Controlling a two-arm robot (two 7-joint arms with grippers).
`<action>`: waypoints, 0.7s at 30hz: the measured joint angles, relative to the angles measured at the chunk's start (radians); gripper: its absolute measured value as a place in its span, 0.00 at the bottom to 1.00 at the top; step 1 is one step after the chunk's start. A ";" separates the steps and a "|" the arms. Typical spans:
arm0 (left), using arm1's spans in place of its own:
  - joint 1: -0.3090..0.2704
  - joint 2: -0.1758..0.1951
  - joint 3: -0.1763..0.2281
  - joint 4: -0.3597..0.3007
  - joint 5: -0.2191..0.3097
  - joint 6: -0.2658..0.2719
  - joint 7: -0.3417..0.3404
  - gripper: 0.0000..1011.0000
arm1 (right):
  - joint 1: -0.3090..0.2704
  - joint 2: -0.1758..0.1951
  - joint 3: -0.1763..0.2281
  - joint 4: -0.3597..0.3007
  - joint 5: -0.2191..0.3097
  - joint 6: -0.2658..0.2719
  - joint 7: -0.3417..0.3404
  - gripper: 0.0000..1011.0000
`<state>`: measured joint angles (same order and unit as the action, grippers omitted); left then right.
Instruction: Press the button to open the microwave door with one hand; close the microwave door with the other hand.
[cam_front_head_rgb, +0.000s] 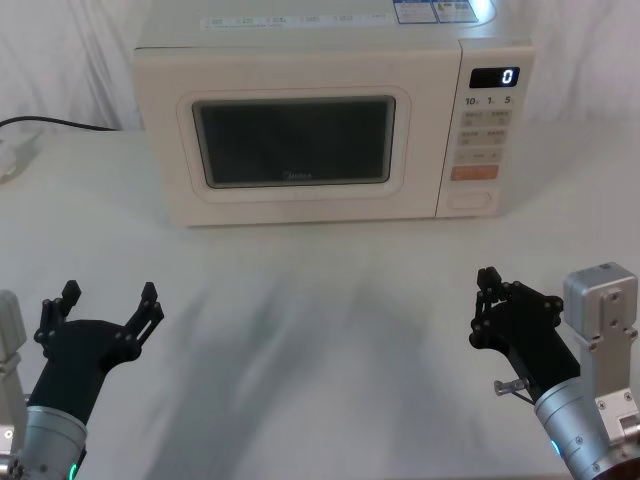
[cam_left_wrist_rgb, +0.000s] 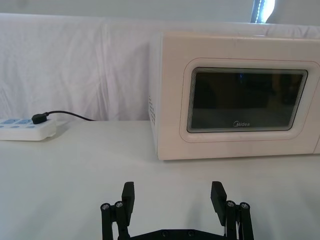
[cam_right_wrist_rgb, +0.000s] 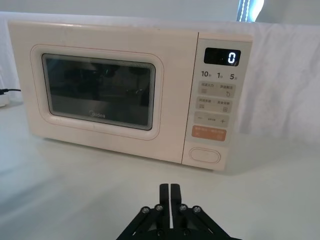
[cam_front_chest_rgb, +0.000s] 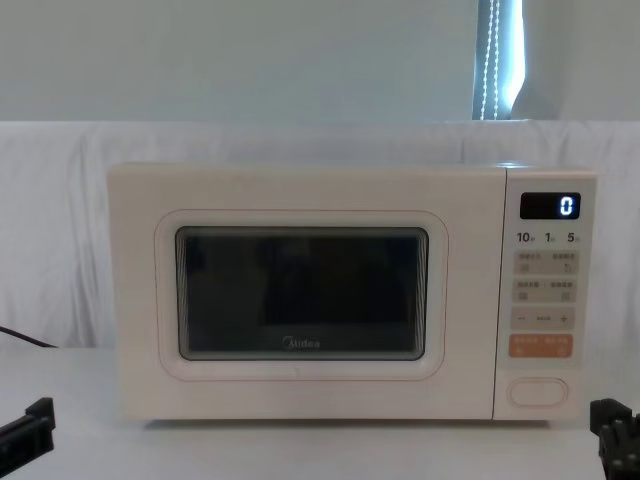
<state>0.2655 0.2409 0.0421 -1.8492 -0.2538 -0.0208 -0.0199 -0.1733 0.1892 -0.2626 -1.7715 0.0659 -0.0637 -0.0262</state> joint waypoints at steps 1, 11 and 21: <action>0.000 0.000 0.000 0.000 0.000 0.000 0.000 0.99 | 0.000 0.000 0.000 0.000 0.000 0.000 0.000 0.04; 0.000 0.000 0.000 0.000 0.000 0.000 0.000 0.99 | 0.000 0.000 0.000 0.000 0.000 0.000 0.000 0.00; 0.000 0.000 0.000 0.000 0.000 0.000 0.000 0.99 | 0.000 0.000 0.000 0.000 0.000 0.000 0.000 0.00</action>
<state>0.2655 0.2409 0.0422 -1.8492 -0.2538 -0.0208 -0.0199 -0.1733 0.1892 -0.2625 -1.7714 0.0658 -0.0637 -0.0261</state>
